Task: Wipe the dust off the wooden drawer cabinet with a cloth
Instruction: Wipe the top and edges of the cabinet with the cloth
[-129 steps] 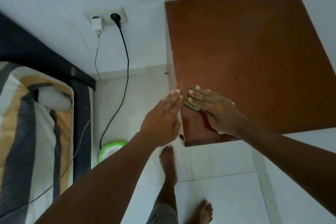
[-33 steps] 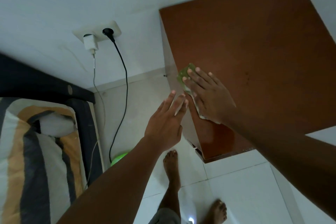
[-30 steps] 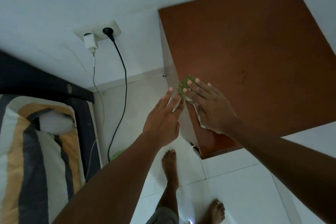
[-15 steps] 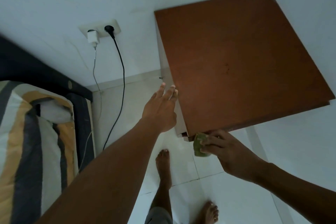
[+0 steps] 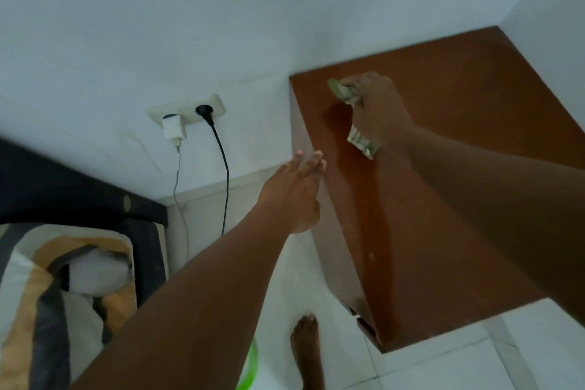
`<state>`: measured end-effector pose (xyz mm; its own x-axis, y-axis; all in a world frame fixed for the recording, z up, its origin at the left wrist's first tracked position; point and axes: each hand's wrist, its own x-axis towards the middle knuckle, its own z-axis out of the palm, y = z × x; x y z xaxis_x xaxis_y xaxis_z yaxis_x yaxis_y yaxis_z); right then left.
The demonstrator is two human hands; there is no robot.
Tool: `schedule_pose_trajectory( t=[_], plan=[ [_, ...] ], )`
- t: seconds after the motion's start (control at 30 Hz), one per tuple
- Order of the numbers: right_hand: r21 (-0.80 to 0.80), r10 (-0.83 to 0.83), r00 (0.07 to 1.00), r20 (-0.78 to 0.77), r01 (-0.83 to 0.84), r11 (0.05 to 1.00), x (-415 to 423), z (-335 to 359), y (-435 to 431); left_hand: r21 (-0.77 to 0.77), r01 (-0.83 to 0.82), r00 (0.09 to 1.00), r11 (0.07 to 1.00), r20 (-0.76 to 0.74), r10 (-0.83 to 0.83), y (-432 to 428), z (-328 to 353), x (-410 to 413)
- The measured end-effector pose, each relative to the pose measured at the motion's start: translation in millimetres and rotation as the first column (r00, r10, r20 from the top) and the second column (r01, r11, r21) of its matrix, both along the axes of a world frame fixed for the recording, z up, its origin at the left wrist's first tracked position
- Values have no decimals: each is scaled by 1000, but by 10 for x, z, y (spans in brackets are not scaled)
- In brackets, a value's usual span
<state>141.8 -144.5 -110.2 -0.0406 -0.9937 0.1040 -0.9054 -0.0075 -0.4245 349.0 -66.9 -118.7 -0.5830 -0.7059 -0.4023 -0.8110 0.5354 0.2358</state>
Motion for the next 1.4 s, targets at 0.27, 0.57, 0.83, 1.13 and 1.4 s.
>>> schedule_pose_trajectory(
  t=[0.27, 0.57, 0.83, 1.13, 1.4],
  plan=[
    [199, -182, 964, -192, 220, 955, -203, -507, -522, 31, -15, 985, 999, -169, 20, -74, -211, 61],
    [147, 191, 974, -122, -172, 974, 351, -501, -638, 61, -50, 975, 997, -211, 62, -36, -252, 62],
    [68, 403, 915, -13, -401, 914, 311, -550, 73, 33, -28, 984, 999, -177, 34, 510, -293, 132],
    [48, 426, 903, 47, -428, 902, 124, -595, 1440, 53, -75, 980, 996, -183, 83, 1335, -216, 62],
    [64, 399, 907, 132, -410, 910, -145, -565, 2677, 56, -168, 969, 984, -173, 175, 2204, -215, -116]
  ],
)
